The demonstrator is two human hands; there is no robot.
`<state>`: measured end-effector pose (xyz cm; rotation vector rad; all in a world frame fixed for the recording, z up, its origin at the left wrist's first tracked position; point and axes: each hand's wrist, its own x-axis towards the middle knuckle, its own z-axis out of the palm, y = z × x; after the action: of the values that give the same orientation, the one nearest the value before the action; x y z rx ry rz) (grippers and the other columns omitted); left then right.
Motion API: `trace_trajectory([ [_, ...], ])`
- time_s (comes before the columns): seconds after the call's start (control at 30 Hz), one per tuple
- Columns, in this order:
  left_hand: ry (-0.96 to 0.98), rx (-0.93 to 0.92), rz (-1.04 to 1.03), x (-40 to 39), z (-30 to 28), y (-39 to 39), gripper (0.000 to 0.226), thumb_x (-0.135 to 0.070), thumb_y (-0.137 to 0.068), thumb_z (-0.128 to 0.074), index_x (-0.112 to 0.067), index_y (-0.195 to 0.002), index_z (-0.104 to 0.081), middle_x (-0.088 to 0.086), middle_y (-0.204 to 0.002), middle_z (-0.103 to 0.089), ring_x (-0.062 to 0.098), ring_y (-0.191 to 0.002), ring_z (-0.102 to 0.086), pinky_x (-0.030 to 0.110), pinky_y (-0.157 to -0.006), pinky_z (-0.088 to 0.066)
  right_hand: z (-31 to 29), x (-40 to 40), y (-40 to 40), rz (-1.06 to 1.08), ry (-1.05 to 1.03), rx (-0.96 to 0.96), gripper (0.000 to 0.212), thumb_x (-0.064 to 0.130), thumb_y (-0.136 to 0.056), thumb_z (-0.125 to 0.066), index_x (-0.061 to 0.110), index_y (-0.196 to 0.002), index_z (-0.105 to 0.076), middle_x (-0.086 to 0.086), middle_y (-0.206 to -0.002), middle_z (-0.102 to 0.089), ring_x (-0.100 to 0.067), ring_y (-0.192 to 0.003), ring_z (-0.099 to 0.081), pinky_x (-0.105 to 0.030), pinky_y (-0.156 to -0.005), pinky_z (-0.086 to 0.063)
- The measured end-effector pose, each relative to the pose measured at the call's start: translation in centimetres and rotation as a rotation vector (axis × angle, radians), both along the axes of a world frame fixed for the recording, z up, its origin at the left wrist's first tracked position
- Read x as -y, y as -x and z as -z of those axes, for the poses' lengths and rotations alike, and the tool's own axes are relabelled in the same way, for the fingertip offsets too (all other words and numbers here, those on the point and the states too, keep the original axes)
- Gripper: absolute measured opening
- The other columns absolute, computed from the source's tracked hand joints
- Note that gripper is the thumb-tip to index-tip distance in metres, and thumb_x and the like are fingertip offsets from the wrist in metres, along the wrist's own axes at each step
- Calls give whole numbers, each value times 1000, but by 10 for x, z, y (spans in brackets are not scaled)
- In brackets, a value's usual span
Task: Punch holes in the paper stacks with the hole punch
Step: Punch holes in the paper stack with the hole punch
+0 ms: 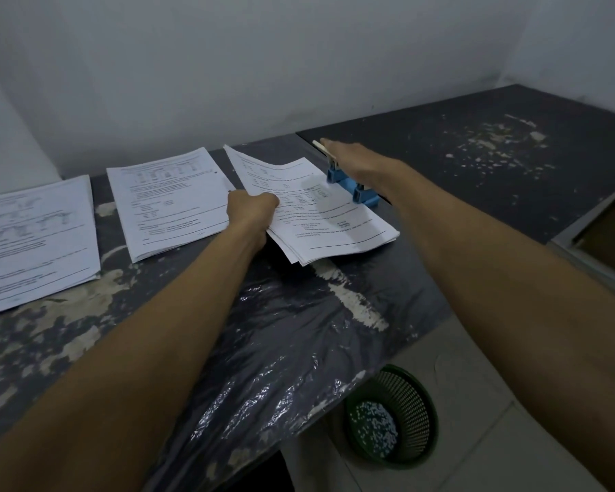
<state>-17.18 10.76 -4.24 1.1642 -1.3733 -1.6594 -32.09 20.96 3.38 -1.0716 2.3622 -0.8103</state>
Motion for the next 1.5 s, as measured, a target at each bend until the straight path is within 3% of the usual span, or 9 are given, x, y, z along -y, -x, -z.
trace_trajectory([
  [0.2, 3, -4, 10, -2, 10, 5, 22, 0, -82, -66, -18, -79, -55, 0, -88, -65, 29, -89, -70, 46, -77, -62, 0, 0, 3, -33, -42, -11, 55, 44, -107, -18, 12, -147, -38, -24, -147, -41, -36, -131, -40, -45, -96, -35],
  [0.33, 11, 7, 0, -2, 17, 6, 21, -2, -82, -68, -18, -78, -56, 0, -86, -66, 27, -87, -70, 41, -74, -62, 3, 2, 3, -6, -35, 17, 61, 49, -105, -19, 9, -146, -42, -19, -146, -44, -32, -129, -42, -49, -100, -36],
  [0.5, 45, 22, 9, -2, 19, 7, 22, -3, -82, -68, -20, -77, -56, -1, -85, -66, 26, -85, -70, 45, -77, -62, 7, 5, 6, -28, -61, 36, 62, 53, -103, -20, 9, -127, -56, -14, -116, -61, -26, -107, -54, -34, -70, -35],
  [0.6, 58, 22, 10, -2, 20, 6, 22, -3, -81, -68, -22, -77, -56, -2, -86, -66, 26, -86, -70, 45, -77, -62, 11, 5, 4, -42, -31, 38, 58, 54, -103, -17, 20, -137, -49, -9, -127, -55, -30, -123, -50, -42, -91, -37],
  [0.7, 62, 21, 14, -1, 22, 6, 22, -3, -81, -67, -22, -77, -57, -3, -86, -66, 25, -85, -70, 44, -76, -62, 19, 4, -2, -97, -32, -75, 54, 44, -105, -13, 31, -156, -23, -5, -147, -41, -27, -136, -33, -48, -106, -27],
  [0.8, 70, 8, 21, -1, 22, 6, 21, -3, -81, -67, -23, -77, -59, -4, -85, -67, 25, -86, -71, 41, -75, -63, 31, 6, -7, -95, -114, -257, 54, 37, -105, -9, 28, -158, -10, -12, -165, -12, -33, -151, -10, -54, -117, -14],
  [1.17, 73, -31, 39, 0, 25, 5, 18, -2, -83, -67, -19, -87, -65, -4, -90, -70, 23, -87, -72, 38, -73, -63, 42, 10, -10, -79, -170, -482, 54, 33, -106, -14, 26, -159, -9, -19, -164, -12, -41, -147, -19, -55, -115, -19],
  [1.37, 93, -71, 52, 1, 29, 6, 20, -2, -84, -68, -22, -85, -66, -6, -89, -71, 20, -88, -72, 31, -68, -62, 75, 13, -14, -81, -285, -686, 58, 43, -105, -10, 26, -159, 2, -16, -165, 7, -40, -151, 3, -52, -121, -2],
  [1.5, 112, -78, 48, 3, 32, 7, 18, -3, -84, -68, -19, -92, -68, -2, -97, -73, 21, -91, -72, 39, -79, -62, 84, 18, -13, -74, -311, -707, 60, 45, -104, -10, 26, -158, 5, -16, -164, 14, -40, -150, 8, -52, -121, 3],
])
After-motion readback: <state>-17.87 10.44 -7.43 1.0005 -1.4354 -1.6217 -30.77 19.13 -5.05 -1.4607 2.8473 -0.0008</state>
